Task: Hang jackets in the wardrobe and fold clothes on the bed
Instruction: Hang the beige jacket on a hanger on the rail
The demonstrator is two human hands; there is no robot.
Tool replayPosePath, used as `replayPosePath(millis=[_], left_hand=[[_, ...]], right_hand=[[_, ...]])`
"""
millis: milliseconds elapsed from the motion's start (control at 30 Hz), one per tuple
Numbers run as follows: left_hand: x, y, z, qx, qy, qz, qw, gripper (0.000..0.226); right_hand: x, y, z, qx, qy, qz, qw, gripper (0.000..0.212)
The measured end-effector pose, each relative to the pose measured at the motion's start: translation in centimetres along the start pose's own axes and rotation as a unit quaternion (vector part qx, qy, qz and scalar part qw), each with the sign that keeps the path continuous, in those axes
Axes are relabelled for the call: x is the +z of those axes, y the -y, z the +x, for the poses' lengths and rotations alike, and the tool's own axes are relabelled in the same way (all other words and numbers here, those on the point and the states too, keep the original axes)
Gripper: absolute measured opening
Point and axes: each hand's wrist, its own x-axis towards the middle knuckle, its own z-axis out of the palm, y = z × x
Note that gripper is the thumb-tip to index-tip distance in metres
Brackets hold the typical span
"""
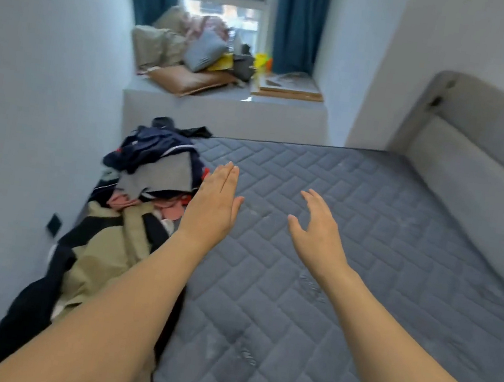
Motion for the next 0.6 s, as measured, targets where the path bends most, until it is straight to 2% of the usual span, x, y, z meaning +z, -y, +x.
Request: replayPosePath(millis=[133,300,467,600], left_hand=[[-0.9,11.4,-3.3,-0.086,0.008,0.008,0.996,0.059],[1.7,28.3,-9.2,-0.226,0.082,0.011,0.971,0.058],[9.0,40.4,-13.5,-0.345,0.218,-0.008,0.913,0.059],[17.4,44.5,-15.0,-0.384,0.345,-0.014,0.856,0.083]], right_hand=[[10.1,3.9,2.0,-0.008,0.068,0.014,0.998,0.054],[26.8,8.1,4.8,0.046,0.159,0.057,0.985,0.052],[41.3,6.7,7.2,0.123,0.230,0.066,0.963,0.051],[49.9,2.3,8.8,0.192,0.289,0.055,0.936,0.056]])
